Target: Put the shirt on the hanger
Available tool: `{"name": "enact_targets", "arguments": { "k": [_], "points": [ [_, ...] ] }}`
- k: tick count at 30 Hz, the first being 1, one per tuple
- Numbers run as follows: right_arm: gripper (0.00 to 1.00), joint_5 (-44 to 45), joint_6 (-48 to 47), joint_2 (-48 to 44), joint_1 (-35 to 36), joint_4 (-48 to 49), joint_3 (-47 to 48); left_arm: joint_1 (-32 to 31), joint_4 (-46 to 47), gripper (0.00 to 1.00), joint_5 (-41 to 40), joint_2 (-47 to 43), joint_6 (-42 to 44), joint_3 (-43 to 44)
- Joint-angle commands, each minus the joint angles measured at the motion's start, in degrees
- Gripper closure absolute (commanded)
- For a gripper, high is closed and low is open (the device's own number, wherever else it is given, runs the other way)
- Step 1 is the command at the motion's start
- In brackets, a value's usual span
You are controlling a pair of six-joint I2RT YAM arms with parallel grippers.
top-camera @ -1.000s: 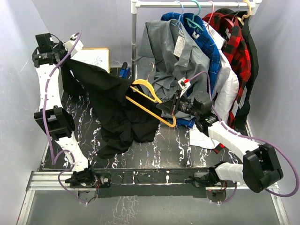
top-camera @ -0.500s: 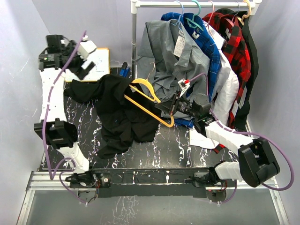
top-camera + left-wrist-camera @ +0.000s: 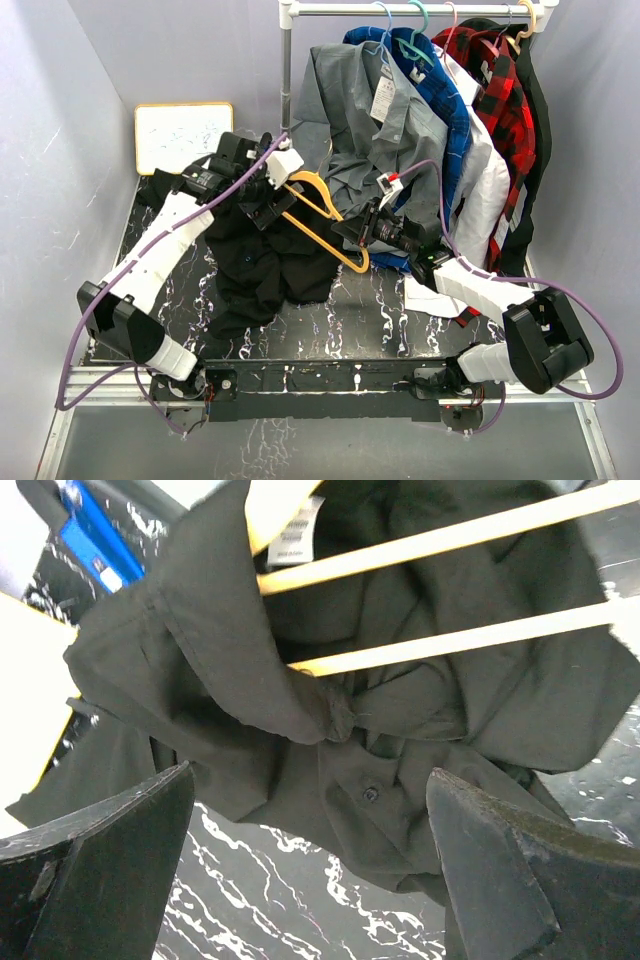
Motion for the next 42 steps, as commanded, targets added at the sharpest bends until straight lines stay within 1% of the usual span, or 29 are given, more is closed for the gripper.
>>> {"name": "enact_targets", "arguments": {
  "k": [1,4,7,9,12,17,18,19,21,23,24,27,30,33,42],
  "points": [
    [1.00,0.9,-0.8,-0.1,0.4,4.1,3.6,-0.5,12.9,0.02,-10.9,-3.1,-2.7,-6.6],
    [1.00,0.6,-0.6,-0.1,0.6,4.3,3.8,-0.6,20.1,0.02,-14.4,-3.3,-1.7,-10.3],
    [1.00,0.0,0.2,-0.1,0.8,4.8,4.0,-0.6,23.2,0.02,-15.8,-2.2,-1.3,-11.3],
    [1.00,-0.4,1.3,-0.2,0.8,5.7,4.0,-0.6,25.7,0.06,-16.9,-1.5,-1.2,-12.2],
    [1.00,-0.7,1.9,-0.4,1.2,6.3,3.9,-0.6,28.9,0.17,-17.9,-0.8,-1.3,-14.0],
    [1.00,-0.7,2.6,-0.3,1.6,6.8,3.5,-0.6,31.3,0.43,-18.8,0.1,-1.1,-15.9],
    [1.00,-0.7,2.9,-0.4,1.7,7.2,3.3,-0.6,31.5,0.52,-19.0,0.3,-1.1,-16.2],
    [1.00,-0.6,3.2,-0.4,1.7,7.6,3.1,-0.6,31.6,0.56,-19.1,0.3,-0.9,-16.4],
    [1.00,-0.7,3.6,-0.4,1.8,8.3,2.9,-0.6,31.4,0.59,-19.5,0.5,-0.5,-16.5],
    [1.00,-0.6,3.8,-0.3,1.9,8.7,2.9,-0.6,31.2,0.66,-19.6,0.4,-0.1,-16.5],
    [1.00,-0.5,3.8,-0.2,2.0,8.7,2.9,-0.6,30.9,0.73,-19.7,0.2,0.2,-16.4],
    [1.00,-0.2,2.9,0.3,2.3,7.9,3.0,-0.6,27.8,1.00,-18.3,-0.3,1.2,-14.7],
    [1.00,0.6,2.2,0.9,3.1,7.8,3.0,-0.6,23.4,1.00,-14.5,-1.2,2.1,-11.7],
    [1.00,1.2,1.9,2.1,3.8,8.6,3.4,-0.6,18.9,1.00,-12.8,-0.8,0.8,-8.9],
    [1.00,5.5,-0.7,7.8,7.7,11.1,6.7,-0.6,15.9,1.00,-10.9,-2.8,-2.0,-8.6]
  ]
}}
